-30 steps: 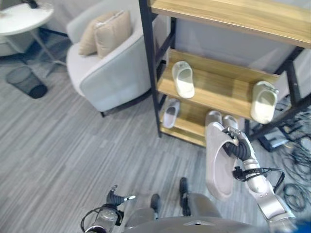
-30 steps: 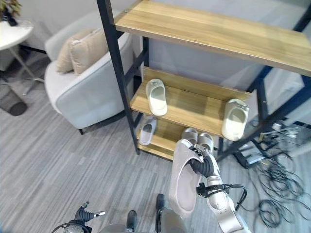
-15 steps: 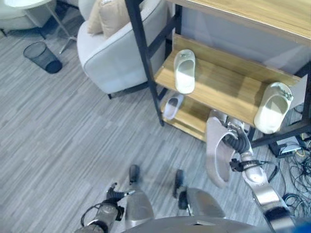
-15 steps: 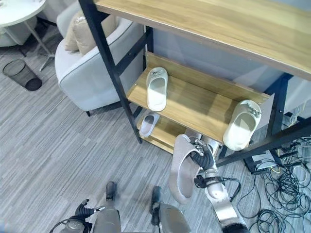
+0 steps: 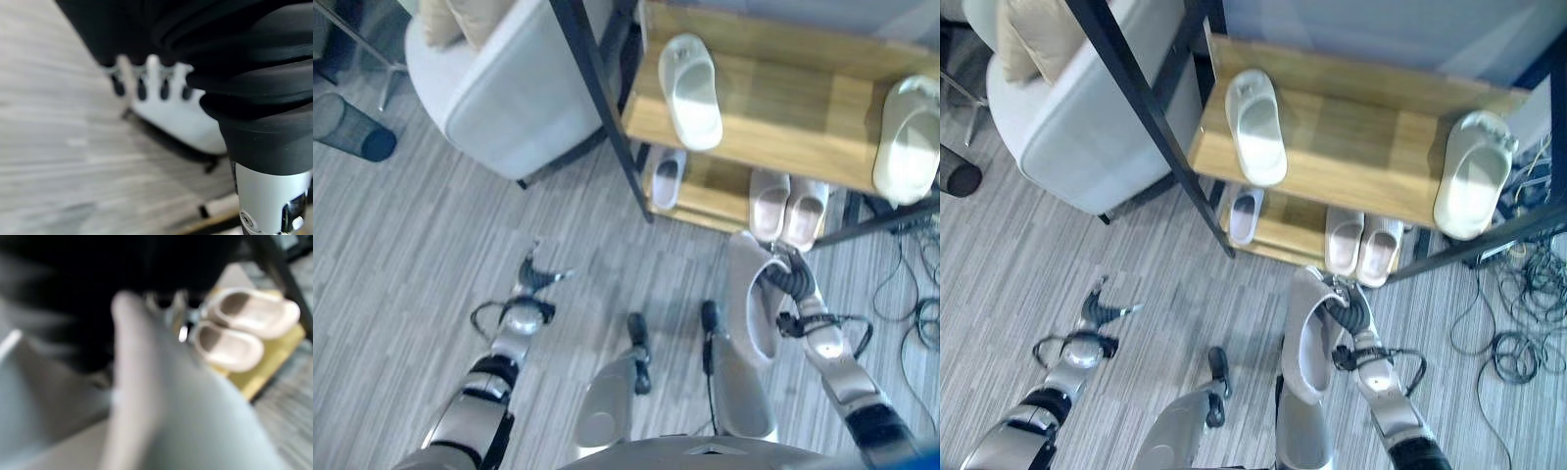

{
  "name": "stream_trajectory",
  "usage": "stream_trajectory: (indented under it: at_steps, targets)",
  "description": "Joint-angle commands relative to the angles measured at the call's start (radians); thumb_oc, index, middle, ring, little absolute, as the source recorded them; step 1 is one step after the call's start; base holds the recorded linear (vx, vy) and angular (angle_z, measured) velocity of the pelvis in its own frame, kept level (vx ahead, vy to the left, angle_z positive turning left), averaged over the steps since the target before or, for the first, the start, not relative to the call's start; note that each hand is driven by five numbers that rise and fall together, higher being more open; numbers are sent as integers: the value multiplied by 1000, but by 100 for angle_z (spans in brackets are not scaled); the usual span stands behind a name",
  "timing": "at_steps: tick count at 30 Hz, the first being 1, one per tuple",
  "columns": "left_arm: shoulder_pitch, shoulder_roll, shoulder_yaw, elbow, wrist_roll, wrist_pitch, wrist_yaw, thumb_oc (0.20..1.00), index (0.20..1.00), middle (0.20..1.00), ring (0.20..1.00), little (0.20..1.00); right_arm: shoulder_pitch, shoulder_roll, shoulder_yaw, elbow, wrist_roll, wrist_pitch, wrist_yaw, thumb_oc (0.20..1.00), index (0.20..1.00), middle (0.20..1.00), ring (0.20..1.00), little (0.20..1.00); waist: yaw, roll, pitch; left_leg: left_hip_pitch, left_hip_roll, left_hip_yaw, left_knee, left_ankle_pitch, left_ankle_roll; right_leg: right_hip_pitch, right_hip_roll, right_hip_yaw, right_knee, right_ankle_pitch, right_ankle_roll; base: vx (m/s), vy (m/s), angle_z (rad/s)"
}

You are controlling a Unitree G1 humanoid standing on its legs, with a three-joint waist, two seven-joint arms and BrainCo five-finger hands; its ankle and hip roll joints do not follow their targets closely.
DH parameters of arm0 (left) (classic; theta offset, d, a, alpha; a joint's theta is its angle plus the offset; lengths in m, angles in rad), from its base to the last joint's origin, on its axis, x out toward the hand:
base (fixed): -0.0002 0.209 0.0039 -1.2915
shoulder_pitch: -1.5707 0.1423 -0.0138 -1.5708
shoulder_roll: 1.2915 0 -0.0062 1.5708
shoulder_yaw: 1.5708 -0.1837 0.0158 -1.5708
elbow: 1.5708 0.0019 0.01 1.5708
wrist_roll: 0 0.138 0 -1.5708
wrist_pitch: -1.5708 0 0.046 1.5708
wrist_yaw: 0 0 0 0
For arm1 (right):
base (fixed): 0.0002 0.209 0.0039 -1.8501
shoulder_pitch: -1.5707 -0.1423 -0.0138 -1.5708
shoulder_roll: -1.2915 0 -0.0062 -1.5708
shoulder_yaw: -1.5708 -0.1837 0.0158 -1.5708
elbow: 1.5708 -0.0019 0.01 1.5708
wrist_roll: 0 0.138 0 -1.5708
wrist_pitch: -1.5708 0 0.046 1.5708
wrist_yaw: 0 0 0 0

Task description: Arrange the slippers neatly on the shoe rack.

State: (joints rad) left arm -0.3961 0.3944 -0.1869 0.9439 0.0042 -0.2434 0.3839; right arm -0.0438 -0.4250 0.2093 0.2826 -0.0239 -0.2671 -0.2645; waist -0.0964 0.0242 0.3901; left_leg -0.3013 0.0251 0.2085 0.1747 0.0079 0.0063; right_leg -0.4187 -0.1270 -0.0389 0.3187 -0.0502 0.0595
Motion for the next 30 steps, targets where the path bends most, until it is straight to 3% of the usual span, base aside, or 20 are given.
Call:
stream_trajectory:
  at_steps: [1, 3, 8, 13, 16, 20, 21, 24, 30]
  targets:
    - [40, 7, 51, -46, -98, -79, 154, 1000, 1000, 1000, 1000, 1000, -10, -16, 28, -70, -50, -56, -73, 200, 200, 200, 200, 200, 20, -61, -40, -178, 117, -44, 231, -80, -59, -13, -59, 60, 79, -40, 70, -124, -43, -19]
    - [36, 5, 52, -72, -110, -88, 168, 1000, 1000, 1000, 1000, 1000, -24, -19, 35, -63, -55, -54, -78, 200, 200, 200, 200, 200, 21, -64, -34, -209, 128, -43, 270, -90, -59, -46, -57, 61, 118, -47, 69, -58, -35, -15]
    - [-18, -2, 44, -144, -184, -116, 248, 1000, 1000, 1000, 1000, 1000, -194, -86, 91, -47, -119, -33, -143, 200, 200, 200, 200, 200, 43, -84, -9, -490, 189, -88, 571, -199, -61, -327, -34, 79, 401, -151, 38, -33, -72, -11]
    - [-44, 29, 50, -172, -220, -111, 248, 1000, 1000, 1000, 1000, 1000, -411, -153, 103, -40, -167, -14, -214, 200, 200, 200, 200, 200, 66, -76, -56, -805, 212, -166, 797, -265, -32, -641, -8, 82, 636, -227, 23, 10, -79, -2]
    - [-57, 34, 79, -138, -293, -116, 230, 1000, 1000, 1000, 1000, 1000, -582, -226, 152, 11, -230, 37, -238, 200, 200, 200, 200, 200, 82, -73, -93, -967, 203, -208, 927, -320, -7, -807, -6, 99, 775, -273, 10, 91, -53, 7]
    - [-94, 65, 102, -48, -355, -123, 238, 1000, 1000, 1000, 1000, 1000, -749, -309, 205, 83, -252, 68, -256, 200, 200, 200, 200, 200, 96, -77, -105, -1071, 197, -234, 1039, -364, -1, -914, -15, 107, 900, -322, 5, 132, -47, 9]
    - [-125, 99, 125, 44, -446, -134, 203, 1000, 1000, 1000, 1000, 1000, -874, -356, 275, 192, -227, 76, -248, 200, 200, 200, 200, 200, 105, -76, -107, -1145, 189, -243, 1118, -395, -2, -985, -22, 110, 992, -356, -4, 166, -56, 17]
    - [-139, 129, 129, 106, -537, -148, 146, 1000, 1000, 1000, 1000, 1000, -1040, -405, 380, 323, -189, 91, -237, 200, 200, 200, 200, 200, 119, -80, -114, -1214, 179, -251, 1177, -413, -9, -1051, -33, 118, 1059, -375, -8, 150, -37, 19]
    - [-149, 171, 101, 171, -542, -140, 95, 1000, 1000, 1000, 1000, 1000, -1198, -430, 507, 545, -149, 100, -208, 200, 200, 200, 200, 200, 134, -82, -113, -1267, 159, -247, 1222, -427, -11, -1106, -52, 134, 1124, -394, -16, 68, -14, 9]
